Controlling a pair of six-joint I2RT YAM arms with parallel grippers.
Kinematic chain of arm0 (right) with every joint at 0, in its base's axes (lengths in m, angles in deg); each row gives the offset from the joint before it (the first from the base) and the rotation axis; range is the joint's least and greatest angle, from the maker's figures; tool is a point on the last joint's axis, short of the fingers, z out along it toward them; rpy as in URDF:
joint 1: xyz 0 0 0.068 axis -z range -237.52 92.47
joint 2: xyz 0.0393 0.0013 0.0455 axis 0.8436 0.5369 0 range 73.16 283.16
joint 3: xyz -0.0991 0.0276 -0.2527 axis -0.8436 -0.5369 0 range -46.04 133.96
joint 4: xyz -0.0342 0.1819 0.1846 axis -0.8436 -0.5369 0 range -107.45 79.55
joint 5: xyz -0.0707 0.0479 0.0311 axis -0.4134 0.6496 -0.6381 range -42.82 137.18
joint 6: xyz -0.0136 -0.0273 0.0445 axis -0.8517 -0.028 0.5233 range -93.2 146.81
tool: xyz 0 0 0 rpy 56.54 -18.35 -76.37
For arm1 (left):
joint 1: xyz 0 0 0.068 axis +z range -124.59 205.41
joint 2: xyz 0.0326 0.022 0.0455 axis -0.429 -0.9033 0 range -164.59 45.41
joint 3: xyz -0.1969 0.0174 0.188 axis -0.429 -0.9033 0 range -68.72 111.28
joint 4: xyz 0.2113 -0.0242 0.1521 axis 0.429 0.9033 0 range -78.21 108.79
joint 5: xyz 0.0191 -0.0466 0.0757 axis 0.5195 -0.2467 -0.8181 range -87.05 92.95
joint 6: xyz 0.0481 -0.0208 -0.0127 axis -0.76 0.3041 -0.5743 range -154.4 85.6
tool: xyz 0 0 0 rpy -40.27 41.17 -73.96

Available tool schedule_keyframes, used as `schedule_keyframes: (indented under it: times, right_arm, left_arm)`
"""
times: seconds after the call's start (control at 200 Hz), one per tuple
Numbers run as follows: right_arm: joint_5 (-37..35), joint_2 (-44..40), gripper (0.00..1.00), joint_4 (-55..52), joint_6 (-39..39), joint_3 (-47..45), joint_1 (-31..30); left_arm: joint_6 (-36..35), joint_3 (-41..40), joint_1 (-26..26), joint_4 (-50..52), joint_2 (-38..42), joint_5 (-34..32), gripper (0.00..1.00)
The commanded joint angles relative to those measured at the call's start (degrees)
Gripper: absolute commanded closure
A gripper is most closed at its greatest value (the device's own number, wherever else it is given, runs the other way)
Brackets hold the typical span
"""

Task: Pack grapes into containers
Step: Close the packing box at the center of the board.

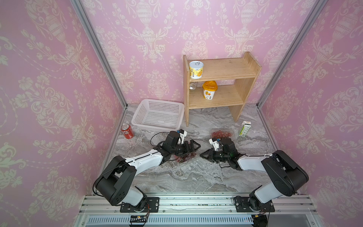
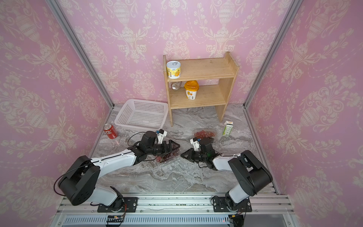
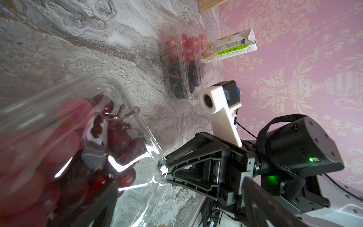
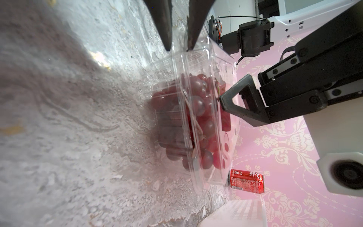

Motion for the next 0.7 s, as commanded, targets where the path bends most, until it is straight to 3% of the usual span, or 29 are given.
schedule_keyframes:
  times: [0.0,0.335,0.445,0.615,0.695]
  right_arm:
    - [-2.6,2.2,0.86,-2.2,0.1,0.2,-0.9]
    - [-3.3,3.2,0.89,-0.9,1.0,0.5,-1.9]
    - [-4.1,0.9,0.86,-3.6,0.0,1.2,-1.9]
    - [-7.6,-6.0,0.77,-15.3,-4.5,3.9,-1.8]
    - [-10.3,-10.3,0.66,-21.7,-7.0,5.3,-1.8]
  left_arm:
    - [-1.3,-1.6,0.0,4.2,0.7,-2.2,0.01]
    - [-1.8,-1.8,0.1,5.0,1.6,-2.3,0.01]
    - [-5.0,0.8,0.3,10.1,3.7,-3.7,0.01]
    - [-12.0,8.1,3.1,22.7,11.1,-8.1,0.01]
    - [-12.5,8.7,6.7,25.3,14.3,-7.0,0.01]
